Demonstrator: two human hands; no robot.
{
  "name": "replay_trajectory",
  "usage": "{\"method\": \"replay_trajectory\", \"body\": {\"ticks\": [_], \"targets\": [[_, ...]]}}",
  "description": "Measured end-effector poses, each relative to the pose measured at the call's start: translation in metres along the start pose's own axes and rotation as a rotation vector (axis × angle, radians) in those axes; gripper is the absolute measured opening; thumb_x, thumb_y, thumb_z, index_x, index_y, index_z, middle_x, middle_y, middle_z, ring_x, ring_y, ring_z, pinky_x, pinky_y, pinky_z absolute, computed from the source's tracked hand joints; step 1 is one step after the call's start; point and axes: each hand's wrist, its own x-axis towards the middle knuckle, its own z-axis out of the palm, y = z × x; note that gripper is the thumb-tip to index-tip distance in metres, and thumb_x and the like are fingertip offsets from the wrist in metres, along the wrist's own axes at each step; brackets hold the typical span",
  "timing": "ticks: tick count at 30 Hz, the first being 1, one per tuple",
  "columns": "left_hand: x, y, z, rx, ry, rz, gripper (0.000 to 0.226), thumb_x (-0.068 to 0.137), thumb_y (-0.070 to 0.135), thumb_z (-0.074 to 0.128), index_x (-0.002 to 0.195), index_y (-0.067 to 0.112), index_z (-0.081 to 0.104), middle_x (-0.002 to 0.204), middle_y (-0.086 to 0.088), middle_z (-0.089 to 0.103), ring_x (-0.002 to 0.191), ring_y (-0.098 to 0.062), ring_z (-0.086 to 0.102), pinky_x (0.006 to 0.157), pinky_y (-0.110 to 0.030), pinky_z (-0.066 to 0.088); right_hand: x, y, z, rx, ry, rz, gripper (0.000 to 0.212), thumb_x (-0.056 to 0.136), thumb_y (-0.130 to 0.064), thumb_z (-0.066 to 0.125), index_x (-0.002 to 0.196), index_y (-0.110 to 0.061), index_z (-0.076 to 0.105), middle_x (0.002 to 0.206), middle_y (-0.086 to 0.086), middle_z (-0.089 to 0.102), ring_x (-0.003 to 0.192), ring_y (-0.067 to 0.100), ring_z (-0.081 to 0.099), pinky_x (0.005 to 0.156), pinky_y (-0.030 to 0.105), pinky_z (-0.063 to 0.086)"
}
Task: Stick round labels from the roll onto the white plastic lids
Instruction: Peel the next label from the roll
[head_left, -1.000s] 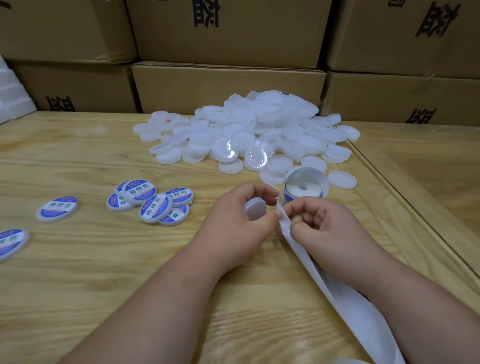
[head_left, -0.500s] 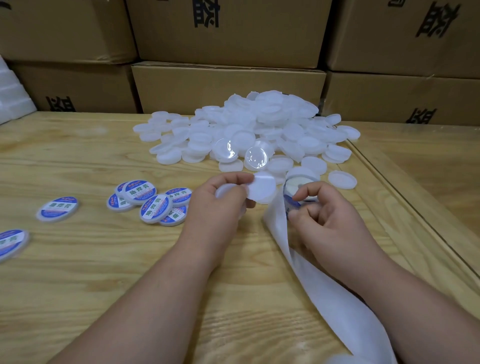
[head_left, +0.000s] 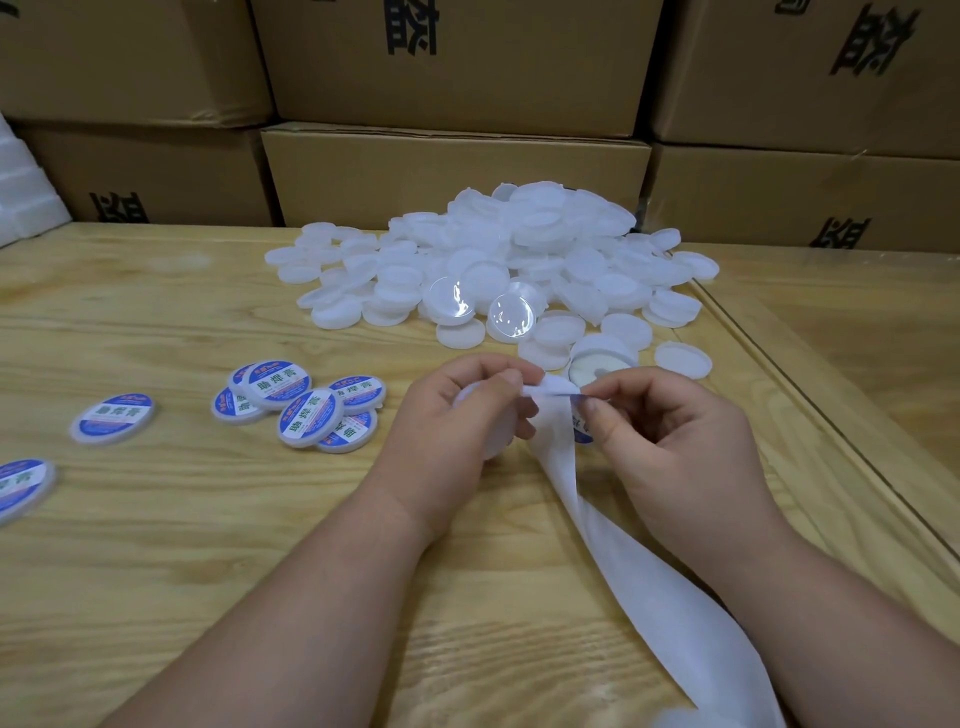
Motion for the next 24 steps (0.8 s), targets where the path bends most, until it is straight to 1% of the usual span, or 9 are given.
{"method": "replay_trajectory", "body": {"ticks": [3, 5, 8, 10, 12, 14, 16, 20, 24], "targets": [[0.001, 0.001, -0.002, -0.16, -0.071, -0.008, 0.034, 0.084, 0.024, 0.041, 0.107, 0.014, 0.065, 0.076, -0.012, 0.065, 0.068, -0.027, 0.062, 0.062, -0.03, 0.046, 0.0, -0.002, 0.0, 0.045, 0.03, 0.027, 0.018, 0.084, -0.014, 0.074, 0.08, -0.031, 0.075, 0.064, 0.0, 0.063, 0.061, 0.006, 0.058, 0.061, 0.023, 0.053], [0.001, 0.002, -0.004, -0.266, -0.095, -0.046, 0.039, 0.08, 0.022, 0.035, 0.112, 0.017, 0.056, 0.078, -0.017, 0.064, 0.067, -0.032, 0.061, 0.056, -0.033, 0.042, 0.002, -0.005, 0.0, 0.106, 0.063, 0.075, 0.025, 0.086, -0.009, 0.073, 0.075, -0.032, 0.075, 0.059, -0.01, 0.061, 0.054, 0.002, 0.056, 0.054, 0.017, 0.05], [0.002, 0.002, -0.003, -0.348, -0.06, -0.084, 0.029, 0.09, 0.015, 0.028, 0.108, 0.016, 0.051, 0.078, -0.017, 0.066, 0.068, -0.031, 0.063, 0.051, -0.03, 0.039, 0.006, -0.007, -0.004, 0.328, 0.041, 0.263, 0.022, 0.084, -0.013, 0.071, 0.067, -0.028, 0.074, 0.051, -0.007, 0.05, 0.042, 0.009, 0.041, 0.041, 0.02, 0.035], [0.002, 0.001, 0.0, -0.357, -0.055, -0.105, 0.028, 0.1, 0.01, 0.026, 0.104, 0.015, 0.053, 0.082, -0.012, 0.071, 0.071, -0.027, 0.066, 0.051, -0.029, 0.042, 0.009, -0.005, -0.006, 0.453, -0.057, 0.4, 0.019, 0.083, -0.016, 0.072, 0.067, -0.024, 0.072, 0.054, 0.0, 0.04, 0.043, 0.013, 0.03, 0.041, 0.023, 0.024], [0.003, -0.001, 0.004, -0.357, -0.07, -0.12, 0.031, 0.105, 0.011, 0.03, 0.101, 0.014, 0.061, 0.092, -0.013, 0.074, 0.076, -0.024, 0.066, 0.056, -0.029, 0.047, 0.01, -0.004, -0.007, 0.487, -0.177, 0.491, 0.015, 0.083, -0.018, 0.073, 0.069, -0.021, 0.073, 0.057, 0.001, 0.035, 0.043, 0.012, 0.028, 0.04, 0.021, 0.021], [0.003, -0.001, 0.006, -0.373, -0.079, -0.134, 0.034, 0.107, 0.015, 0.031, 0.105, 0.011, 0.065, 0.111, -0.024, 0.072, 0.091, -0.029, 0.066, 0.071, -0.035, 0.051, 0.01, -0.004, -0.006, 0.466, -0.261, 0.518, 0.008, 0.077, -0.024, 0.073, 0.077, -0.016, 0.075, 0.056, -0.001, 0.035, 0.042, 0.01, 0.027, 0.038, 0.02, 0.02], [0.003, 0.0, 0.006, -0.415, -0.09, -0.155, 0.035, 0.105, 0.016, 0.029, 0.11, 0.009, 0.063, 0.12, -0.029, 0.068, 0.101, -0.033, 0.067, 0.082, -0.042, 0.05, 0.01, -0.003, -0.005, 0.422, -0.285, 0.529, 0.007, 0.081, -0.02, 0.072, 0.079, -0.015, 0.077, 0.055, -0.001, 0.036, 0.041, 0.009, 0.028, 0.037, 0.02, 0.021], [0.004, 0.001, 0.005, -0.422, -0.133, -0.168, 0.03, 0.086, 0.017, 0.042, 0.109, 0.009, 0.06, 0.115, -0.025, 0.072, 0.09, -0.029, 0.07, 0.06, -0.032, 0.044, 0.01, 0.0, -0.004, 0.388, -0.251, 0.553, 0.017, 0.092, -0.013, 0.067, 0.078, -0.015, 0.076, 0.054, -0.001, 0.036, 0.041, 0.01, 0.029, 0.038, 0.02, 0.022], [0.004, -0.001, 0.007, -0.405, -0.15, -0.166, 0.034, 0.076, 0.016, 0.044, 0.106, 0.009, 0.06, 0.114, -0.024, 0.072, 0.09, -0.029, 0.07, 0.059, -0.032, 0.04, 0.01, 0.001, -0.004, 0.373, -0.249, 0.542, 0.01, 0.091, -0.014, 0.07, 0.082, -0.011, 0.074, 0.054, 0.0, 0.035, 0.042, 0.01, 0.029, 0.038, 0.02, 0.023]]}}
